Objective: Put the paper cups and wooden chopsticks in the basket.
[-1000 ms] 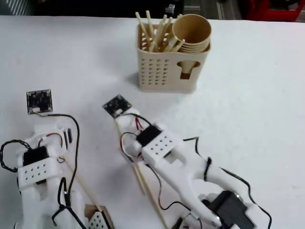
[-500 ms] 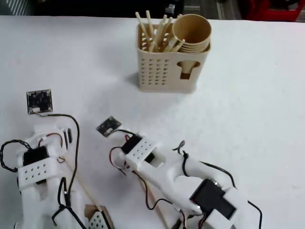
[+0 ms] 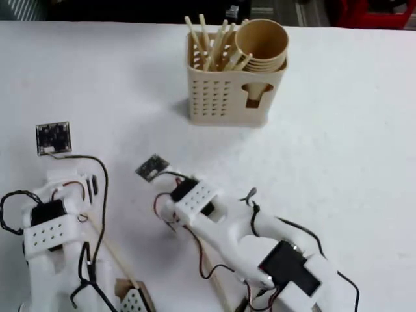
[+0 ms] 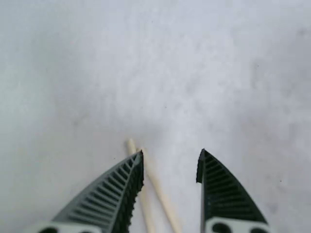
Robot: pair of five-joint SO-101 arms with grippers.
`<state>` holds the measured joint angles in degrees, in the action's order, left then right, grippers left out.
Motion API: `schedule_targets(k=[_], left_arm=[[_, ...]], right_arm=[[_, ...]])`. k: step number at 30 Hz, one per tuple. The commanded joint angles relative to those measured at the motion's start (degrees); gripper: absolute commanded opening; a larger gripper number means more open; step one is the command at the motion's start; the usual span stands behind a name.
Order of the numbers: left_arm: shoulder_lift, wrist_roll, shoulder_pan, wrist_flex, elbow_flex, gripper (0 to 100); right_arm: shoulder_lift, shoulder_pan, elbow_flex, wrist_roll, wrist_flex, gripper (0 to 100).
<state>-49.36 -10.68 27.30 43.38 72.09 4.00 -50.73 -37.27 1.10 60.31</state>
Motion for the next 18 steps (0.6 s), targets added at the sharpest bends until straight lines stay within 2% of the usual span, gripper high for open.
schedule_targets(k=[1,9,18], left_arm=[[-1.1,-0.53,0.48,-1.14,-0.44,19],[-1.27,-0.53,1.98,-1.23,-0.44,19],[-1.36,-0.53,1.98,-1.23,-0.44,19]], right_arm=[[0.48,1.89,5.54,0.88,-0.66,1.6],[0.48,5.76,11.78,3.69,1.19,1.6],[-5.14,6.11,13.98,3.69,3.38,1.6]])
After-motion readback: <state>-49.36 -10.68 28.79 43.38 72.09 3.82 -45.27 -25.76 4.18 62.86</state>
